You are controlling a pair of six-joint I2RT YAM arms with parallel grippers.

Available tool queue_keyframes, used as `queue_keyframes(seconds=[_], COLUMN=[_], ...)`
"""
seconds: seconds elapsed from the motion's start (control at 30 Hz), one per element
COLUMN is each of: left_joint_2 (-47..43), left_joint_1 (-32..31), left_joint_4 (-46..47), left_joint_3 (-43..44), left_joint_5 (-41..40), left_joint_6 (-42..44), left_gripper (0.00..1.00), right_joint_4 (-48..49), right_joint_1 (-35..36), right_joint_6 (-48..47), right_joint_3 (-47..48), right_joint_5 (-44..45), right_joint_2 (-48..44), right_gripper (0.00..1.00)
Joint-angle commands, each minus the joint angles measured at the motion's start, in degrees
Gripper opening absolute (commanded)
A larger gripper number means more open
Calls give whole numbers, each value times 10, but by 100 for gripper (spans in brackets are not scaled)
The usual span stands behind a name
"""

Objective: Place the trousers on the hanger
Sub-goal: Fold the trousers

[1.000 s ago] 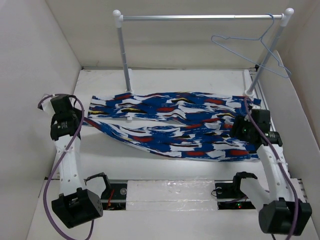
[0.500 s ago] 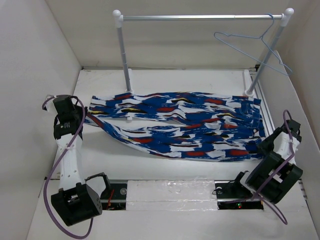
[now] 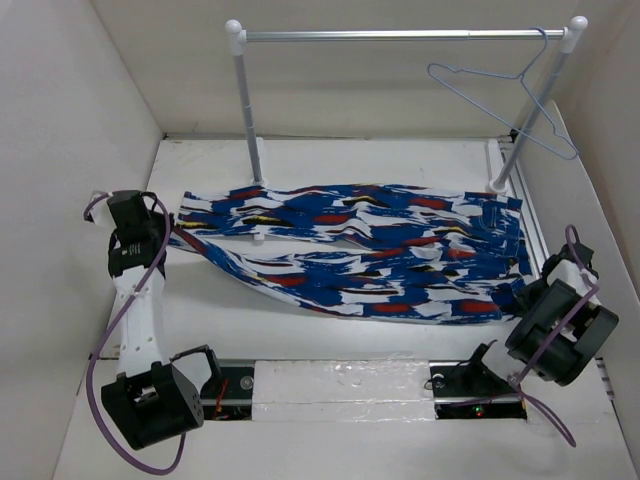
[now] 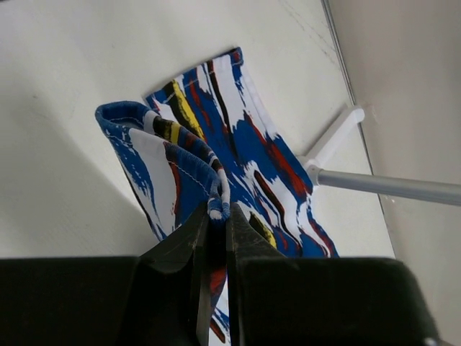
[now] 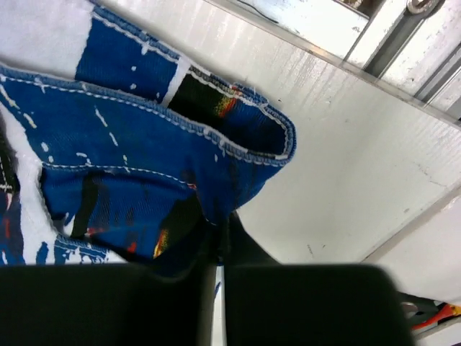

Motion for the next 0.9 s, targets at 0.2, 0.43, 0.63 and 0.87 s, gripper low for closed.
queue_keyframes(seconds=[0.2,0.43,0.63,0.87], left_joint_2=[21,67,101,215], left_joint_1=[6,-1,-1,-1], left_joint_4=[-30,-47,1,23], left_joint_3=[72,123,136,196], left_joint_5=[-151,-206,-205,-207], left_joint_6=[43,55,65,103], left_gripper=[0,0,0,0], right_joint_4=[-12,3,23,101], right_joint_1=[37,112,154,176], right_joint_6=[-126,-123,-122,-117], right_joint_3=[144,266,397,555], right_joint_5=[56,24,3,-41], right_joint_2=[-55,4,113,272], right_gripper=[0,0,0,0])
